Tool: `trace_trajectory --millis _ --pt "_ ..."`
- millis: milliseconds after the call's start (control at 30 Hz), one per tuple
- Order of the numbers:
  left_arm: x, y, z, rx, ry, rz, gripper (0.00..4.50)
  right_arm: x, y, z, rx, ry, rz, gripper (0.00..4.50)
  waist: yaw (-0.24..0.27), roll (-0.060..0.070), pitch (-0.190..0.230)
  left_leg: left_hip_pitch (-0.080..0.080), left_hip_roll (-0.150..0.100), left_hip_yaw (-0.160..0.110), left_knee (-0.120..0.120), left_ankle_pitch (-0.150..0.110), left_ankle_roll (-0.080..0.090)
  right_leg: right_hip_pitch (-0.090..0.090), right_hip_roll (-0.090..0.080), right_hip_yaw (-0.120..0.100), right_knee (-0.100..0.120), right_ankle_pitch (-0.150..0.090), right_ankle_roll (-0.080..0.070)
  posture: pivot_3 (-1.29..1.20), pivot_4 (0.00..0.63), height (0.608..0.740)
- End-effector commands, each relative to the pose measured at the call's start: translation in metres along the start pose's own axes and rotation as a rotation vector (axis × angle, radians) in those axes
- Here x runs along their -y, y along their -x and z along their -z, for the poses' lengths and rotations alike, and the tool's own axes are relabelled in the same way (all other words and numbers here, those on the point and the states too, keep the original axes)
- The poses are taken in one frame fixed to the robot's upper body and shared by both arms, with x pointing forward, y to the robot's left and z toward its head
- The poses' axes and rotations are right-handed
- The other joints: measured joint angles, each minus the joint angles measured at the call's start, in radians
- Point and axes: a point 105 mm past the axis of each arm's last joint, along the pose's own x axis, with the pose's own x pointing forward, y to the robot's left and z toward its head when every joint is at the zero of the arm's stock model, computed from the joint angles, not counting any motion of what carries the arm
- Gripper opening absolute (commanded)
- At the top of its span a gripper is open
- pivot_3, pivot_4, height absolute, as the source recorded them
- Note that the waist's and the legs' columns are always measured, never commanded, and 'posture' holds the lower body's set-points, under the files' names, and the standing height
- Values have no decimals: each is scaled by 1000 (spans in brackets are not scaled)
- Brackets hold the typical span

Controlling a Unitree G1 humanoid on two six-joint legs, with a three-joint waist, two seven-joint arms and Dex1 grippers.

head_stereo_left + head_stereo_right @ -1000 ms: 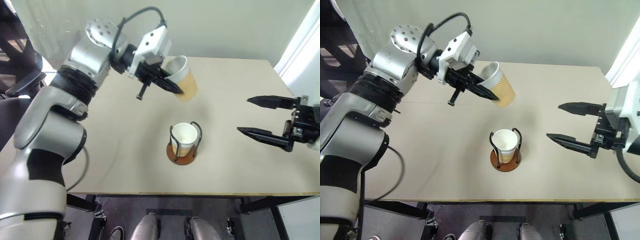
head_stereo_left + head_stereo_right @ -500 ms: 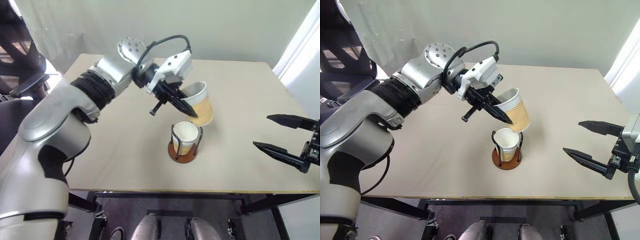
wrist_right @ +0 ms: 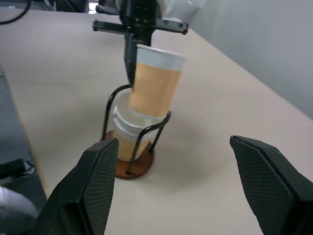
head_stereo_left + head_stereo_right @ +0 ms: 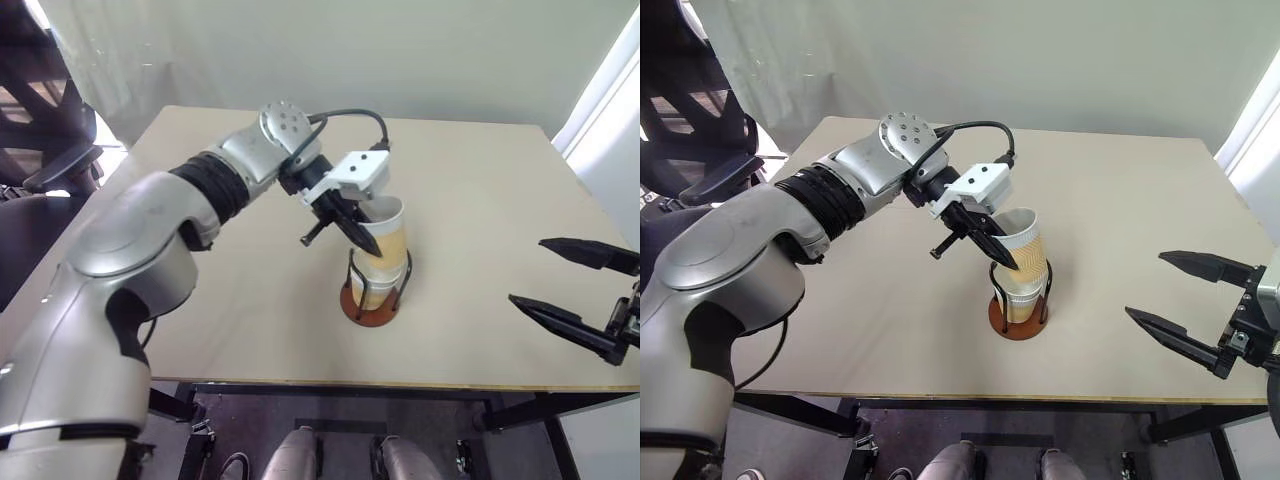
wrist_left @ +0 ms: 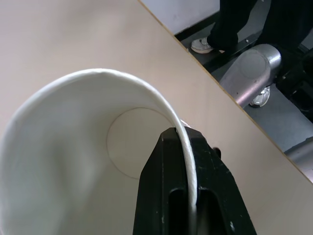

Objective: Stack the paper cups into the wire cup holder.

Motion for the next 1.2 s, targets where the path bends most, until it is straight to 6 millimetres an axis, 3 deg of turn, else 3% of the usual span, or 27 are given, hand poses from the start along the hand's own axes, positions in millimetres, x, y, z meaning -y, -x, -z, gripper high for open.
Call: trace_trajectory --millis 33,500,867,1000,1200 --pt "-1 9 -13 -28 -58 16 23 1 6 -7 18 45 48 3763 0 0 0 0 0 0 0 0 0 0 0 0 0 0 0 0 150 740" --pt "7 6 -11 -58 -70 72 23 3 1 -5 21 47 66 3763 0 0 0 0 0 0 0 0 0 1 0 0 0 -1 0 0 150 740" --pt "0 2 -7 -66 -45 54 23 3 -2 -6 29 49 67 3763 1 0 0 0 0 0 0 0 0 1 0 0 0 -1 0 0 150 740" --pt "0 1 -6 -62 -26 57 905 4 -4 -5 23 46 71 3763 1 0 0 0 0 0 0 0 0 1 0 0 0 -1 0 0 150 740" --pt "-1 2 -6 -67 -51 44 2980 8 -6 -4 17 50 69 3763 1 0 0 0 0 0 0 -1 0 1 0 0 0 -1 1 0 150 740"
